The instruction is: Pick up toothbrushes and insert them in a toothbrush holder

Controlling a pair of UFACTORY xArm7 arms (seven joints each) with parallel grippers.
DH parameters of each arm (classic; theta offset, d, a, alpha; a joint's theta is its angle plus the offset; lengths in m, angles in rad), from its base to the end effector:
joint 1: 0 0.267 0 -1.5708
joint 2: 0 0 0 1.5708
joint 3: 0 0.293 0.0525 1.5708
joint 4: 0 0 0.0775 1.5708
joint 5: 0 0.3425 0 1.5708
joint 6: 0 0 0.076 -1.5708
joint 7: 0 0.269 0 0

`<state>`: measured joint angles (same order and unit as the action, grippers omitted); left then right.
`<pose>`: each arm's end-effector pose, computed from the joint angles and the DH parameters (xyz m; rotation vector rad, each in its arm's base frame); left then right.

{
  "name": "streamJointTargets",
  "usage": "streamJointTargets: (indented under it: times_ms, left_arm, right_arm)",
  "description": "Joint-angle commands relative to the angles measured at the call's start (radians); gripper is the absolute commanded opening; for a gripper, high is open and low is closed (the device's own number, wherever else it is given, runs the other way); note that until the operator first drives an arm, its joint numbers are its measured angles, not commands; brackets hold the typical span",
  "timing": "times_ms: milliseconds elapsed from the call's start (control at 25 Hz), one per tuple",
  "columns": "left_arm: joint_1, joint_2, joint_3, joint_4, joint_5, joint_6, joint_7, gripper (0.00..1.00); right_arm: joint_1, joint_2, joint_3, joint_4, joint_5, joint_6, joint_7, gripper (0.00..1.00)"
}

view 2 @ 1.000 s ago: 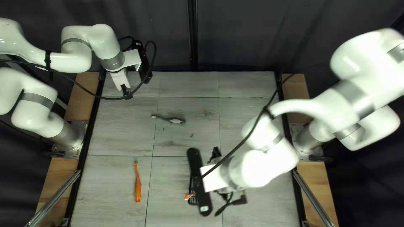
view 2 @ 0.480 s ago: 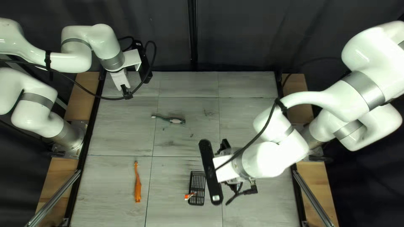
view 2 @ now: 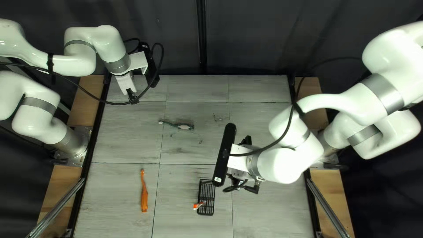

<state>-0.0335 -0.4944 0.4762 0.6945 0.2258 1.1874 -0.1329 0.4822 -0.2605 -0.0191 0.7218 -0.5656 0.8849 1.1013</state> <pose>0.2910 0.1605 0.2051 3.0523 0.6697 -0.0531 0.4128 0.1109 0.1979 2.8083 -0.4175 0.5536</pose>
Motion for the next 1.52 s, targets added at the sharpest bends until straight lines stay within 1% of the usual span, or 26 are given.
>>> streamJointTargets:
  times_ms: [40,200,240,320,480,600,720,760,880,960,1000,1080,1160,1200,1240,1280,1320,1360,1400,1440,1520]
  left_arm:
    - [0.0,0.0,0.0,0.0,0.0,0.0,0.0,1.0]
    - [0.0,0.0,0.0,0.0,0.0,0.0,0.0,1.0]
    - [0.0,0.0,0.0,0.0,0.0,0.0,0.0,1.0]
    - [0.0,0.0,0.0,0.0,0.0,0.0,0.0,1.0]
    - [0.0,0.0,0.0,0.0,0.0,0.0,0.0,1.0]
    - [0.0,0.0,0.0,0.0,0.0,0.0,0.0,1.0]
    - [0.0,0.0,0.0,0.0,0.0,0.0,0.0,1.0]
    - [0.0,0.0,0.0,0.0,0.0,0.0,0.0,1.0]
    - [0.0,0.0,0.0,0.0,0.0,0.0,0.0,1.0]
    - [0.0,0.0,0.0,0.0,0.0,0.0,0.0,1.0]
    - [0.0,0.0,0.0,0.0,0.0,0.0,0.0,1.0]
    - [0.0,0.0,0.0,0.0,0.0,0.0,0.0,1.0]
    - [0.0,0.0,0.0,0.0,0.0,0.0,0.0,1.0]
    - [0.0,0.0,0.0,0.0,0.0,0.0,0.0,1.0]
    - [0.0,0.0,0.0,0.0,0.0,0.0,0.0,1.0]
    - [0.0,0.0,0.0,0.0,0.0,0.0,0.0,1.0]
    - [0.0,0.0,0.0,0.0,0.0,0.0,0.0,1.0]
    - [0.0,0.0,0.0,0.0,0.0,0.0,0.0,1.0]
    - [0.0,0.0,0.0,0.0,0.0,0.0,0.0,1.0]
    - [0.0,0.0,0.0,0.0,0.0,0.0,0.0,1.0]
    - [0.0,0.0,0.0,0.0,0.0,0.0,0.0,1.0]
  right_arm:
    - [0.008,0.013,-0.021,0.014,0.041,-0.021,-0.071,1.0]
    - [0.008,0.013,-0.021,0.014,0.041,-0.021,-0.071,1.0]
    - [0.014,0.001,-0.017,0.001,0.027,-0.019,-0.099,1.0]
    - [0.014,-0.014,-0.036,-0.011,0.023,-0.034,-0.173,1.0]
    - [-0.025,-0.022,-0.069,-0.042,-0.01,-0.083,-0.165,1.0]
    - [-0.053,-0.078,-0.102,-0.102,-0.048,-0.134,-0.189,1.0]
    - [-0.097,-0.137,-0.138,-0.157,-0.083,-0.155,-0.186,1.0]
    - [-0.103,-0.143,-0.139,-0.163,-0.086,-0.155,-0.178,1.0]
    - [-0.139,-0.216,-0.157,-0.23,-0.078,-0.143,-0.131,1.0]
    - [-0.15,-0.257,-0.16,-0.268,-0.063,-0.132,-0.102,1.0]
    - [-0.157,-0.302,-0.162,-0.305,-0.045,-0.117,-0.078,1.0]
    - [-0.161,-0.362,-0.159,-0.345,-0.007,-0.07,-0.046,1.0]
    - [-0.152,-0.39,-0.15,-0.354,0.028,-0.021,-0.031,1.0]
    - [-0.128,-0.403,-0.134,-0.357,0.067,0.026,-0.024,1.0]
    - [-0.117,-0.398,-0.131,-0.351,0.083,0.044,-0.027,1.0]
    - [-0.067,-0.385,-0.109,-0.335,0.136,0.1,-0.039,1.0]
    - [-0.034,-0.369,-0.095,-0.319,0.168,0.132,-0.048,1.0]
    - [-0.02,-0.355,-0.092,-0.307,0.184,0.148,-0.056,1.0]
    - [0.022,-0.313,-0.07,-0.276,0.227,0.188,-0.056,1.0]
    - [0.036,-0.294,-0.067,-0.261,0.241,0.202,-0.063,1.0]
    - [0.086,-0.2,-0.045,-0.195,0.29,0.228,-0.073,1.0]
